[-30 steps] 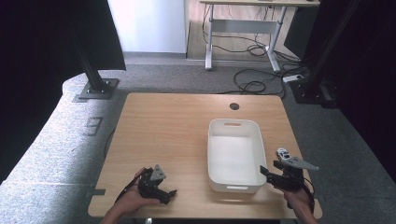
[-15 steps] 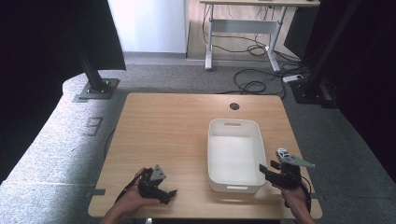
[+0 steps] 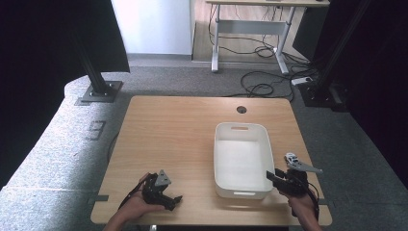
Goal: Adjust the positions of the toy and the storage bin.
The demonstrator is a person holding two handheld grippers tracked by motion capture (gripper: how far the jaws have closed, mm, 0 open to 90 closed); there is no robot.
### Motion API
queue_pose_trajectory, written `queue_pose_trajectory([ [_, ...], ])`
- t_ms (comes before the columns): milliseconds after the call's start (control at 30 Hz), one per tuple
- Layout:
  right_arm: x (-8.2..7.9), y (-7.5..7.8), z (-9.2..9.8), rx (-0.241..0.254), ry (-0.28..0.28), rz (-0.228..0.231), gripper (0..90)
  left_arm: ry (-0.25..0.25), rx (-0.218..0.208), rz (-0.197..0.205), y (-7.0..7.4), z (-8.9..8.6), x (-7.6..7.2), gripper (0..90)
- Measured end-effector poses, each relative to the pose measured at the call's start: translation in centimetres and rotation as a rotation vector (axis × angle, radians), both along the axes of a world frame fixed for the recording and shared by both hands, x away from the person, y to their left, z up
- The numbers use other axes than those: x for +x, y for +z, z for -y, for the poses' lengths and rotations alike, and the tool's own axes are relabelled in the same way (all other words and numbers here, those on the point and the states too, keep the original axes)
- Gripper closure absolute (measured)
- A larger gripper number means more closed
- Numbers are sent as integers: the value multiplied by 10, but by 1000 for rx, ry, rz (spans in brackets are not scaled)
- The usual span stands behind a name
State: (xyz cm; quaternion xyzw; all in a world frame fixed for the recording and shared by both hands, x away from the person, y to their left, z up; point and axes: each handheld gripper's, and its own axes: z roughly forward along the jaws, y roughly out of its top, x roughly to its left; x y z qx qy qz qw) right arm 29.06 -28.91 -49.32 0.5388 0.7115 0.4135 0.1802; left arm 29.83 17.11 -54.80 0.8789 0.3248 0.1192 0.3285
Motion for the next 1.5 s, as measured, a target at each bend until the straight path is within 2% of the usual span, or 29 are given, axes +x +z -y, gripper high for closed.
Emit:
queue_pose_trajectory([
  [300, 0, -3, -2, 22, 20, -47, 630, -1, -1, 0, 0, 0, 0, 0],
  [700, -2, -4, -5, 18, 5, -38, 627, 0, -1, 0, 0, 0, 0, 0],
  [1500, -4, -6, -17, 25, 34, -19, 567, -1, -1, 0, 0, 0, 0, 0],
])
